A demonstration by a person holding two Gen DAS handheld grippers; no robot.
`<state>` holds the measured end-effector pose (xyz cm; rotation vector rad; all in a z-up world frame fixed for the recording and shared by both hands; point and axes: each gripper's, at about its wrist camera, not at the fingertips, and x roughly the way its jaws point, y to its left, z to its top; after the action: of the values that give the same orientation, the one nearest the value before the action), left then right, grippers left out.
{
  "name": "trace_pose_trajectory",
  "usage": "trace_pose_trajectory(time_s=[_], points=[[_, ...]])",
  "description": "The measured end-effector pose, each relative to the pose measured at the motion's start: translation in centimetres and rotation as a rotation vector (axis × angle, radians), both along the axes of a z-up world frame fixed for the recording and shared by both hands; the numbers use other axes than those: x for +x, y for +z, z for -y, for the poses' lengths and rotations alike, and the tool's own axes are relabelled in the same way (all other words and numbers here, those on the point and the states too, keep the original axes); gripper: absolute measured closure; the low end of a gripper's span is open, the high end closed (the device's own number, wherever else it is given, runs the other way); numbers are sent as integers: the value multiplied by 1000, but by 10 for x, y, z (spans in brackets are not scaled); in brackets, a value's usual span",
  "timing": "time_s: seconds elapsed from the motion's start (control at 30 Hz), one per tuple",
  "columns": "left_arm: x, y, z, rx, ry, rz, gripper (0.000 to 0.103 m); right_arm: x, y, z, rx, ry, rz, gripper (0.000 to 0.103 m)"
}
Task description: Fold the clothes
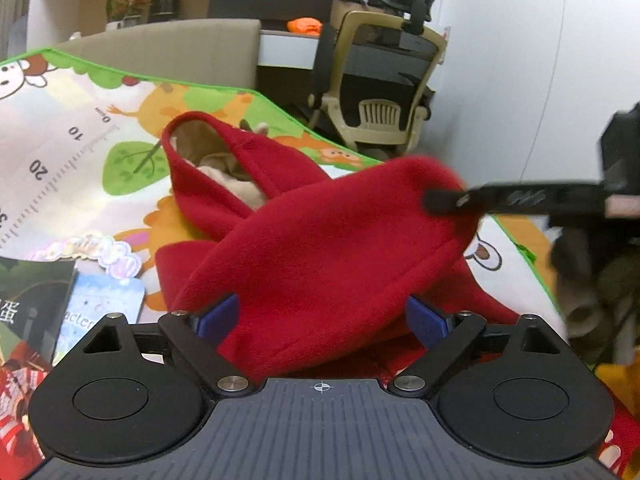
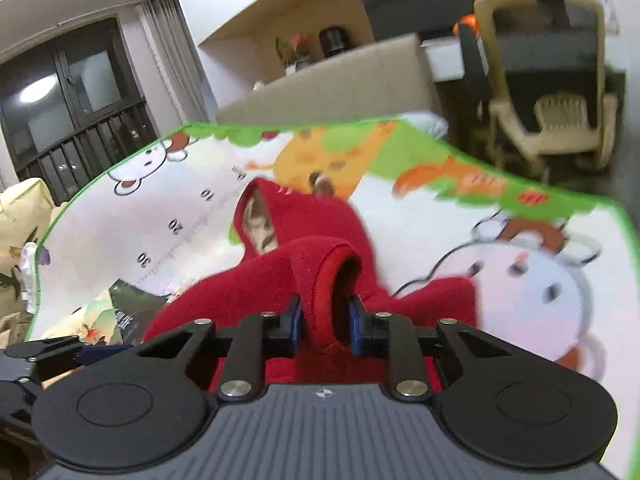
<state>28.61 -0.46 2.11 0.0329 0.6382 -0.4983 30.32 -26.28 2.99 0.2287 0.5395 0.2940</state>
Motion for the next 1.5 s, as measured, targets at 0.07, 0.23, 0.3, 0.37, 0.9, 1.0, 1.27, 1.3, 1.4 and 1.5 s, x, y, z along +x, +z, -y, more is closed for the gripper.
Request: trace_pose_trajectory(time_s=[0.07,0.23,0.3,0.37,0.9,1.0,1.27,1.3,1.4,1.5], points=[[3,-4,3,3,-9,-11,8,0,-13,-2,-128,-19,-62,76],[5,-16,5,22,-12,-49,7,-8,-35,-6,-320,-14,-126,49],[4,-17,4,28,-14,-49,7,-15,-24,-5,-331,-14,-83,47],[6,-18,3,35,-12,-49,7,-21,-5,-6,-329,-17,-5,45],[-10,2,-31,-31,41,82,8,-2,-22,20,2,-32,-58,49],[7,3,-33,-116,19,68,8,15,-37,25,152,-52,-138,49],[10,-32,-11,-18,-255,-131,6,-10,-13,13,91,73,-85,87],[8,-29,-12,-27,-272,-132,6,-14,-14,13,42,66,-105,87],[10,-7,-26,-163,-337,-160,6,-23,-27,17,-88,34,-178,87],[13,15,-38,-221,-303,-84,4,-26,-31,25,-93,20,-188,84]])
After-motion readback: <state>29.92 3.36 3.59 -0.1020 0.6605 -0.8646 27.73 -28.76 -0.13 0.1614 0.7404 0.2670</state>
